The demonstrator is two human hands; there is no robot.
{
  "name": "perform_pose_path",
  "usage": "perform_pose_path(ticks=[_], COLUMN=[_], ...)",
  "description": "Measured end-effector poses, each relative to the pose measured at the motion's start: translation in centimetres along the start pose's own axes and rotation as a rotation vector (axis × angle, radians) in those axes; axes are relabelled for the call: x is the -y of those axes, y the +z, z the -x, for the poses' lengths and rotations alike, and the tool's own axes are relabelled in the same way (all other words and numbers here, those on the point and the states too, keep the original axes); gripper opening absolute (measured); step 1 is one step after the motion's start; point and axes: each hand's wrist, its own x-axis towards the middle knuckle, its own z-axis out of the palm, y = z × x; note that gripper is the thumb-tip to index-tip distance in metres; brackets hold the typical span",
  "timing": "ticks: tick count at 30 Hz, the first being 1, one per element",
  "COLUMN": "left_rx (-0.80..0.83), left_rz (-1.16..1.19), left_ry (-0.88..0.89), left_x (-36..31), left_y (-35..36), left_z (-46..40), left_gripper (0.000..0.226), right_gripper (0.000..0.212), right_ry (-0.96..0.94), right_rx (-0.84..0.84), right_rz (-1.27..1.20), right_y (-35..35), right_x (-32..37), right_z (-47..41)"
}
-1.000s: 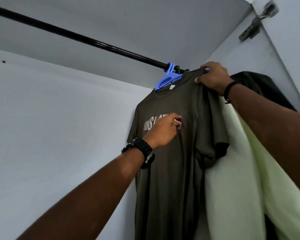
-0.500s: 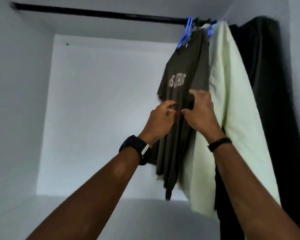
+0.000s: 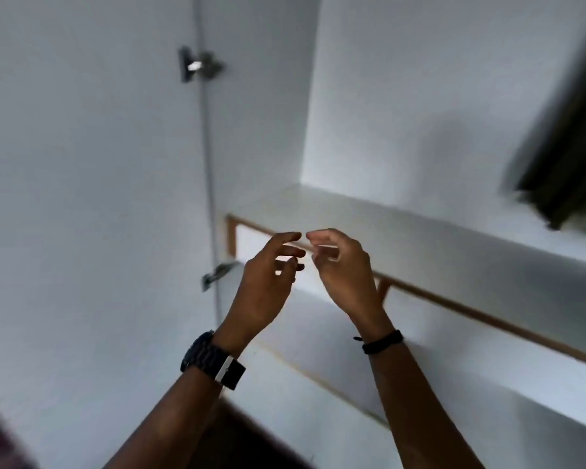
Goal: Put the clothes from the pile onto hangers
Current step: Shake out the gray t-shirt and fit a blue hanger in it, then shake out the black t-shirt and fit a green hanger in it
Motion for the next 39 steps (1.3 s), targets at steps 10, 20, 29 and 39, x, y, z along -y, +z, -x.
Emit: perform_pose_path(ticks=[10, 20, 29, 39], left_rx=[-0.423, -0.766, -1.054, -1.084], left_rz=[-0.171, -0.326, -0.599, -0.678], left_ry=[-0.702, -1.082, -1.048, -0.922], left_x=[14.3, 20.8, 29.1, 29.1], left_y=[-25.4, -33.8, -36.4, -39.4], left_z=[28.6, 51.5, 69.5, 87.5], left_gripper=[0.039, 0.038, 0.039, 0.034], right_gripper=[0.030, 0.024, 0.020, 0.022], right_ry=[0.324, 0.295, 0.200, -0.060], right_rx=[0.779, 1.370, 1.521, 1.492], right_rz=[-0.170, -0.145, -0.354, -0.384], right_y=[33.6, 51.4, 62.6, 64.0], right_x=[3.3, 1.0, -6.1, -2.3], right_z=[19.4, 40.0, 58.4, 75.4])
